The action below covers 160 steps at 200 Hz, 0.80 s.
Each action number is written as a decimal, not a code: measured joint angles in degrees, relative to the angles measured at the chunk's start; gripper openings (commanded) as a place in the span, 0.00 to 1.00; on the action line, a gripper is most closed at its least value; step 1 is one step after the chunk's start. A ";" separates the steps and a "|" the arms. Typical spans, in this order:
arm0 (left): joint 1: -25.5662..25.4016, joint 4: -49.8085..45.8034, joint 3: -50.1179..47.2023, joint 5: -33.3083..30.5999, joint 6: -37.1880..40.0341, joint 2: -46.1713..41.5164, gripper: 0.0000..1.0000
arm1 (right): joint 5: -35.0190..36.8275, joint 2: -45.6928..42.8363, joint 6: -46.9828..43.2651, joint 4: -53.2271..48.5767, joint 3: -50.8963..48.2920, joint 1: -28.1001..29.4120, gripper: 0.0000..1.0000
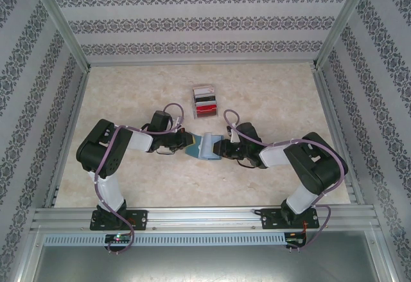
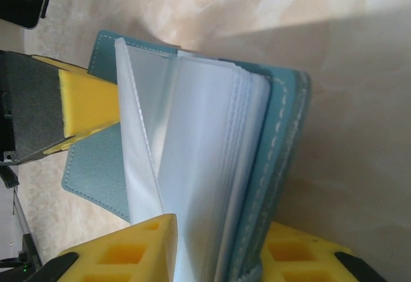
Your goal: Put the credit cards into the card holder
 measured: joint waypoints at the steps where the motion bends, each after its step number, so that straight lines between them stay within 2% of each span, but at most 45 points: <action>1: 0.00 0.00 0.00 0.00 0.00 0.00 0.00 | 0.02 0.02 0.02 0.00 0.02 0.00 0.34; 82: 0.09 0.02 0.02 0.15 0.00 0.07 0.00 | -1.73 2.43 -0.02 1.70 2.27 0.55 0.42; 141: 0.59 2.47 -1.05 0.81 -1.68 0.04 0.13 | -2.23 4.42 -0.46 2.34 4.68 1.53 0.47; 160: 1.03 5.18 -1.99 1.90 -3.15 0.04 0.26 | -2.54 4.72 -0.46 2.34 5.05 1.53 0.49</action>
